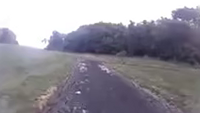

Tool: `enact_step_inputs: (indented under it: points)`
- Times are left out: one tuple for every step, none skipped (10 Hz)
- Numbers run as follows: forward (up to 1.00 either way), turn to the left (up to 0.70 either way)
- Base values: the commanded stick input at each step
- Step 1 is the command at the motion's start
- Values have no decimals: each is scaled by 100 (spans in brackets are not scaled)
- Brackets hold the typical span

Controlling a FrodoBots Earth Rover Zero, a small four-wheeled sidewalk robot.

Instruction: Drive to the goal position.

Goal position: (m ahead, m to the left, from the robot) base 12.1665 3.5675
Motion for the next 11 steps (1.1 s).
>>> enact_step_inputs:
  points:
    - [70, 0]
    - [70, 0]
    - [70, 0]
    - [70, 0]
    - [70, 0]
    - [70, 0]
    - [70, 0]
    - [70, 0]
    - [70, 0]
    - [70, 0]
    - [70, 0]
